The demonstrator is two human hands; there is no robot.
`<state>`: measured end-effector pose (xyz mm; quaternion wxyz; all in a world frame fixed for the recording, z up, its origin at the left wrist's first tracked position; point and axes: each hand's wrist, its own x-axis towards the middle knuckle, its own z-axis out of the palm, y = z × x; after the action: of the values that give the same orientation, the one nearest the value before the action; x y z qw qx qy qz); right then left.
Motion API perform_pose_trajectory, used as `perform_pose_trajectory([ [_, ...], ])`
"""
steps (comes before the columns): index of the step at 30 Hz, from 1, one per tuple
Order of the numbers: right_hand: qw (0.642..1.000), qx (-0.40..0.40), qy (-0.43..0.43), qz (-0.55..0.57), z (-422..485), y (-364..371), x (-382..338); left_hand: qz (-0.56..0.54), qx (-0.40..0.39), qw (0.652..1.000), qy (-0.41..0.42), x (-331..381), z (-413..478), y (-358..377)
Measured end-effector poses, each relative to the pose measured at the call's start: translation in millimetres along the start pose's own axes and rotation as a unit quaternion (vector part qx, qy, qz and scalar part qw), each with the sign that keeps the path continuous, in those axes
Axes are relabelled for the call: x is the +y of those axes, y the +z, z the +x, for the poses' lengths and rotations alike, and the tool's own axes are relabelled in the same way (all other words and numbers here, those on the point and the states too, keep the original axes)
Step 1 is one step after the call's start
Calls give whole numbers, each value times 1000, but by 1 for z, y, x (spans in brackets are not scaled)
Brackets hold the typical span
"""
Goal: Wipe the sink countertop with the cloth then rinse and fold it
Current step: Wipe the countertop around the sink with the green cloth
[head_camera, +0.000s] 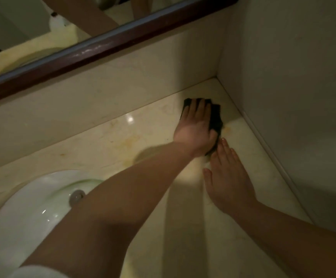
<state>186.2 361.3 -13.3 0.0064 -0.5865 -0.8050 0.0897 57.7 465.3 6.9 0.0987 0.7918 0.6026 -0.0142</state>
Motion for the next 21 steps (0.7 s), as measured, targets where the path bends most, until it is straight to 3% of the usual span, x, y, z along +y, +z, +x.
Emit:
perform_pose_trajectory([
  [3, 1000, -1, -4, 3, -1, -2, 0, 31, -1, 999, 36, -13, 0, 4],
  [7, 1000, -11, -9, 21, -2, -6, 0, 43, 13, 998, -39, -76, -14, -6],
  [10, 1000, -10, -1, 25, -2, -8, 0, 61, 4, 997, -36, -95, -29, -6],
  [15, 998, -3, -12, 67, -8, -14, 4, 47, 1, 998, -51, -49, -13, -6],
  [18, 990, 64, 92, 89, -41, -13, 34, 38, -6, 999, 9, -1, 3, -3],
  [21, 988, 53, 136, 55, -68, -6, 59, 20, -24, 998, 54, 50, 9, 5],
])
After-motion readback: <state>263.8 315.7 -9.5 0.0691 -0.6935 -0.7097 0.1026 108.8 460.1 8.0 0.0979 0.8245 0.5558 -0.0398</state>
